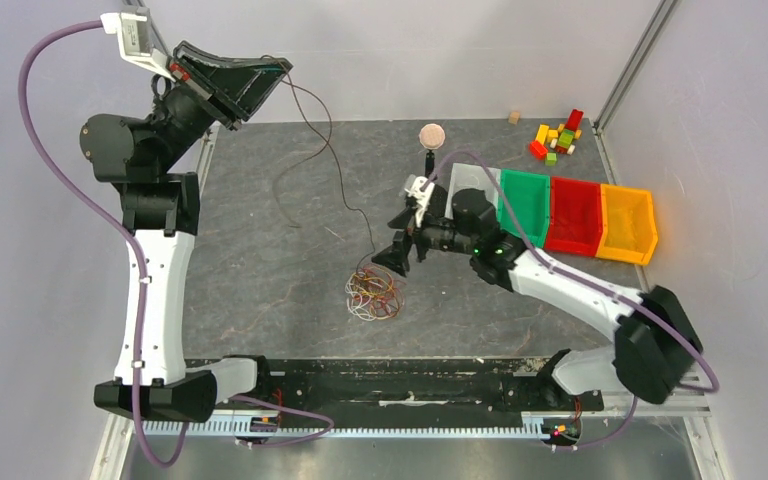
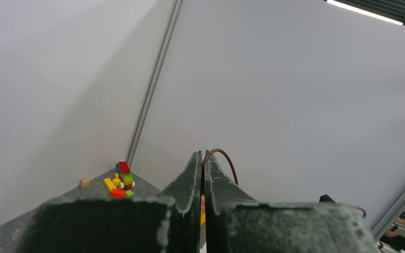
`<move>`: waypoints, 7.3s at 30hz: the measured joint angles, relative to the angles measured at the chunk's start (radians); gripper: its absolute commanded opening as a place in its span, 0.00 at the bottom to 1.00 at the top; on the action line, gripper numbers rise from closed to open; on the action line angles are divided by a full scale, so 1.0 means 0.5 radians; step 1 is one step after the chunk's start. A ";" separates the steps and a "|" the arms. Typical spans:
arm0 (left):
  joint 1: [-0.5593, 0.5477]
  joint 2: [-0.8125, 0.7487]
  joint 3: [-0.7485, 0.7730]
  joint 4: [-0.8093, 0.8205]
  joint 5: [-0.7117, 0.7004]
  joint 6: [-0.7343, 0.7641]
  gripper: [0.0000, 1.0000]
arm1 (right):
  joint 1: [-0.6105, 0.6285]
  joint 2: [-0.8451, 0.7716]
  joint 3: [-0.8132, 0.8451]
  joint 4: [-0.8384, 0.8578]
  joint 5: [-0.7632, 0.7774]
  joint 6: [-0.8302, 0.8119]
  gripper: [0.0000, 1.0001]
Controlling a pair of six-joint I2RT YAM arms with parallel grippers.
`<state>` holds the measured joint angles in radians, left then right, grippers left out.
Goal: Untangle the cables
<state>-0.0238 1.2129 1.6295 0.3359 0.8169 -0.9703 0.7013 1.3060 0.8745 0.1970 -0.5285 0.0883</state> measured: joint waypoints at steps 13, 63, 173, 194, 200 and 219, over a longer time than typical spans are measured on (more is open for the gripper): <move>0.001 -0.103 -0.059 -0.595 -0.182 0.375 0.02 | 0.096 0.398 0.199 0.363 0.020 0.430 0.00; -0.822 -0.156 -1.150 -0.770 0.043 0.861 0.02 | -0.151 -0.224 0.127 0.047 -0.465 0.665 0.85; -0.729 -0.336 -1.302 -1.128 -0.428 1.106 0.84 | -1.965 0.281 1.803 0.281 -0.512 1.499 0.00; -0.729 -0.337 -1.353 -1.085 -0.427 1.106 0.84 | -1.810 0.153 0.896 0.225 -0.407 1.149 0.00; -0.729 -0.337 -1.366 -1.077 -0.428 1.106 0.84 | -1.746 0.263 0.689 0.383 -0.344 1.107 0.00; -0.729 -0.337 -1.403 -1.063 -0.429 1.105 0.85 | -1.527 0.391 0.342 0.873 0.206 1.066 0.00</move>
<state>-0.3882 1.0443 0.9279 -0.1955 0.6025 -0.4179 -0.0624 1.5013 1.0454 0.6334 -0.4255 0.6212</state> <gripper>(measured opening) 0.844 0.008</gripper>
